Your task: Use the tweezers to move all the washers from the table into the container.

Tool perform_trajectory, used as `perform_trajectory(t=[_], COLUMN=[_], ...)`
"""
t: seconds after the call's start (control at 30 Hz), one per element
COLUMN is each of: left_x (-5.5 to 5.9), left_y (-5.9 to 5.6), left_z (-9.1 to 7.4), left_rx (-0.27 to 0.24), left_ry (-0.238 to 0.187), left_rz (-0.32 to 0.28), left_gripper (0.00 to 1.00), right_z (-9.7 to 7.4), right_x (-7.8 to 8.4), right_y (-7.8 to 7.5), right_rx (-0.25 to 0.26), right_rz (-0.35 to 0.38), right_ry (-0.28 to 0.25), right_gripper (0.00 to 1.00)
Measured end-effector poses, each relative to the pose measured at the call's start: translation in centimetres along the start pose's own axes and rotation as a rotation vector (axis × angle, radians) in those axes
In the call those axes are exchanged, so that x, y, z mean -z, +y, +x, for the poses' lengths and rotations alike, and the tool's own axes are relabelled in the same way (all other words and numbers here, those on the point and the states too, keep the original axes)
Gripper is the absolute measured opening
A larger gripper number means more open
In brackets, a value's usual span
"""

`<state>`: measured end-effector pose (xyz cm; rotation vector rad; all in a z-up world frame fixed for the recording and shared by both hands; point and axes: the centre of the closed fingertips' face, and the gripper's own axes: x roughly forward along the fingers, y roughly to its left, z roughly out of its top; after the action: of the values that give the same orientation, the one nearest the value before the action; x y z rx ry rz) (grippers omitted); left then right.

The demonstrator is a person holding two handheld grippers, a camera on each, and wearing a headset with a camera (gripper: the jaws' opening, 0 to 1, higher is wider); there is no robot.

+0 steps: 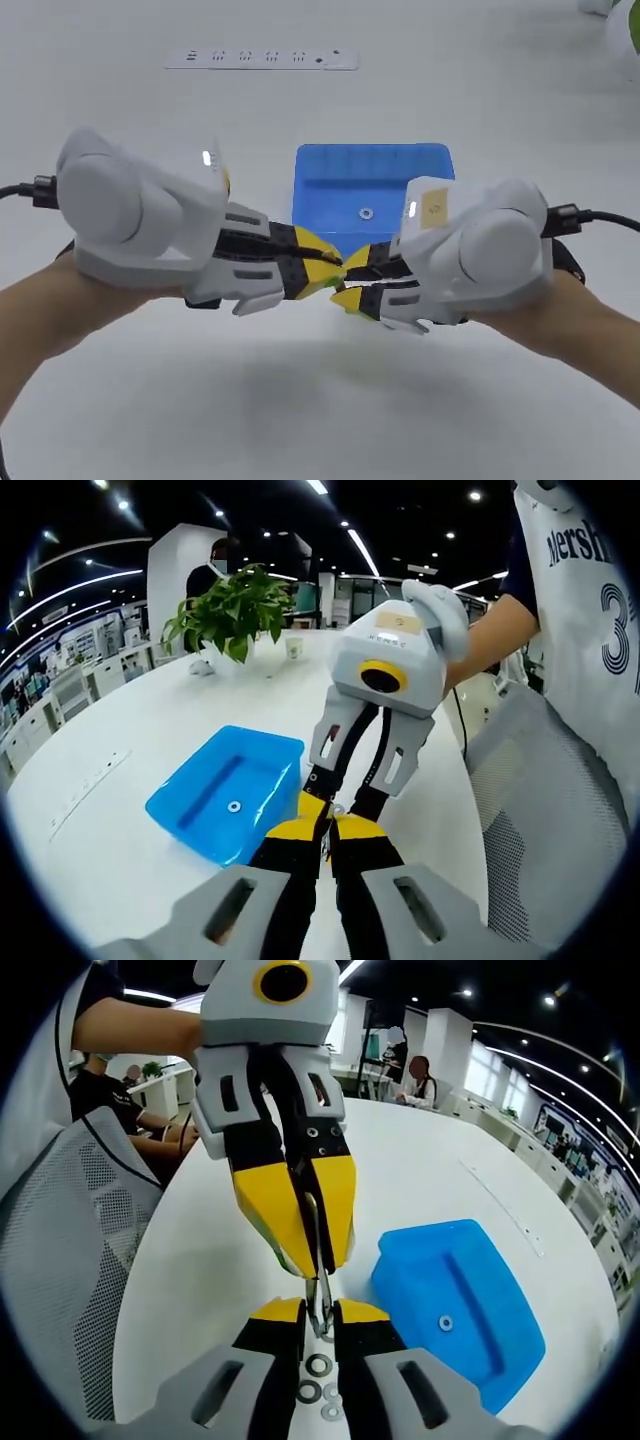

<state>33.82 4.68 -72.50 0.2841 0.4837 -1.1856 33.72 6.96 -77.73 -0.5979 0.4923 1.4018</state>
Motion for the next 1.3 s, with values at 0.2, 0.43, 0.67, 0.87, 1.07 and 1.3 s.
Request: perform_trajectory(t=[0.2, 0.43, 0.67, 0.87, 1.07, 1.3], left_x=[0.2, 0.3, 0.0, -0.8, -1.7, -3.5], left_y=[0.2, -0.2, -0.7, -1.1, -0.9, -0.9], left_z=[0.0, 0.0, -0.1, -0.5, -0.9, -1.8], left_rx=[0.002, 0.006, 0.025, 0.031, 0.015, 0.0], left_ry=[0.011, 0.02, 0.023, 0.026, 0.043, 0.025], left_rz=[-0.012, -0.006, 0.011, 0.052, 0.091, 0.13], left_gripper=[0.07, 0.07, 0.07, 0.07, 0.07, 0.07], right_z=[0.1, 0.0, -0.6, -1.4, -1.9, -2.8], right_x=[0.0, 0.0, 0.0, -0.5, -1.3, -3.0], right_y=[0.0, 0.2, 0.5, 0.5, 0.1, -0.3], right_rx=[-0.009, -0.011, -0.011, -0.02, -0.012, 0.012], right_rz=[-0.003, -0.006, -0.008, -0.037, -0.047, -0.037], right_ry=[-0.001, 0.002, 0.001, -0.001, -0.005, -0.045], right_gripper=[0.11, 0.1, 0.1, 0.1, 0.1, 0.1])
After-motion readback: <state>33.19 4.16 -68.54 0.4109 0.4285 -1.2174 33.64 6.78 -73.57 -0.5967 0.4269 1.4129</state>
